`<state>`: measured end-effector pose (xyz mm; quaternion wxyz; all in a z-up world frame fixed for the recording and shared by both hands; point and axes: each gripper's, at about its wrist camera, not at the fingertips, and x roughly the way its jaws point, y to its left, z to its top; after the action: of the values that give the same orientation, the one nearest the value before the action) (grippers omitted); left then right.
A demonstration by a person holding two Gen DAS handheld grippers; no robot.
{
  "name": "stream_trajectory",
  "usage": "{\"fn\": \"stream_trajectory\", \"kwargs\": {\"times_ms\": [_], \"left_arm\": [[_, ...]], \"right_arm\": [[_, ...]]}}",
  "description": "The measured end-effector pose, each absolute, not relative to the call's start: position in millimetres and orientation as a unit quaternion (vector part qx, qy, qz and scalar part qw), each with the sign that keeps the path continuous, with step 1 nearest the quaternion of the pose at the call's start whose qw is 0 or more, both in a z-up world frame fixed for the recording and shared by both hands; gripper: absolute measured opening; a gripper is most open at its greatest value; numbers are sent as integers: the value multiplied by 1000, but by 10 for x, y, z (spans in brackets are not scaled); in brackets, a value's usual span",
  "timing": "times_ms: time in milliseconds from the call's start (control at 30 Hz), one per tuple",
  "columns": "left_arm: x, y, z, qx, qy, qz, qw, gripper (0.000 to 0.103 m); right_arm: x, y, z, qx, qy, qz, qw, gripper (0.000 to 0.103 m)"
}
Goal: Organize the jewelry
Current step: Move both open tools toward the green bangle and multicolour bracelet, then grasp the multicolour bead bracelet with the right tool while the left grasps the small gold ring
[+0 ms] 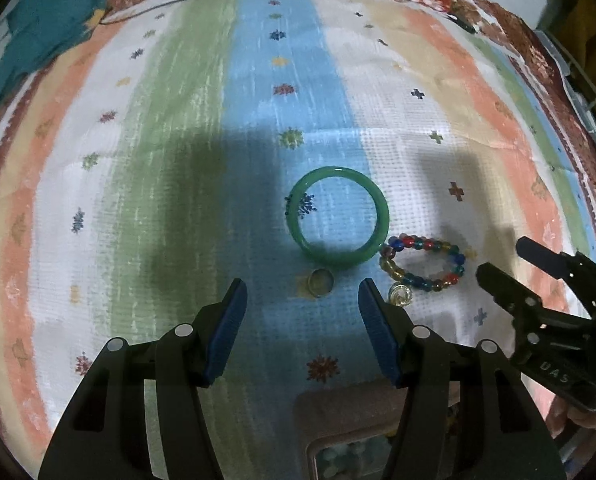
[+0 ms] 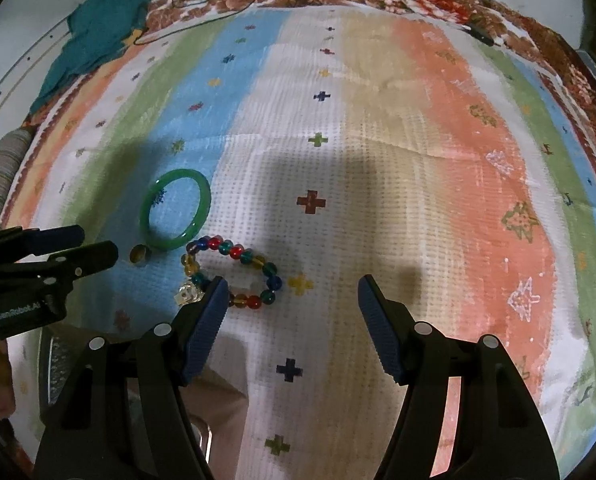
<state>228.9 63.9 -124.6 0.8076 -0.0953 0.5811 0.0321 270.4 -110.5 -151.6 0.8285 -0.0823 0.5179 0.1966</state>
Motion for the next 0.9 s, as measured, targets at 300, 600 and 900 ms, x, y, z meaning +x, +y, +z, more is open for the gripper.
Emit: {"fn": "stream_trajectory", "kwargs": {"times_ms": [300,600,900], "left_arm": [[2375,581,-1373,-87,598,14,796,58],[2492,582,-1468,-89,611,5,786,57],[2591,505,-1571,-71,624,1,778,48]], "right_arm": [[2771,-1010,-1600,-92,524,207,821,67],[2855,-962,-1730,-93,536,208,813,59],[2925,-867,-1807,-102,538,209,810,48]]}}
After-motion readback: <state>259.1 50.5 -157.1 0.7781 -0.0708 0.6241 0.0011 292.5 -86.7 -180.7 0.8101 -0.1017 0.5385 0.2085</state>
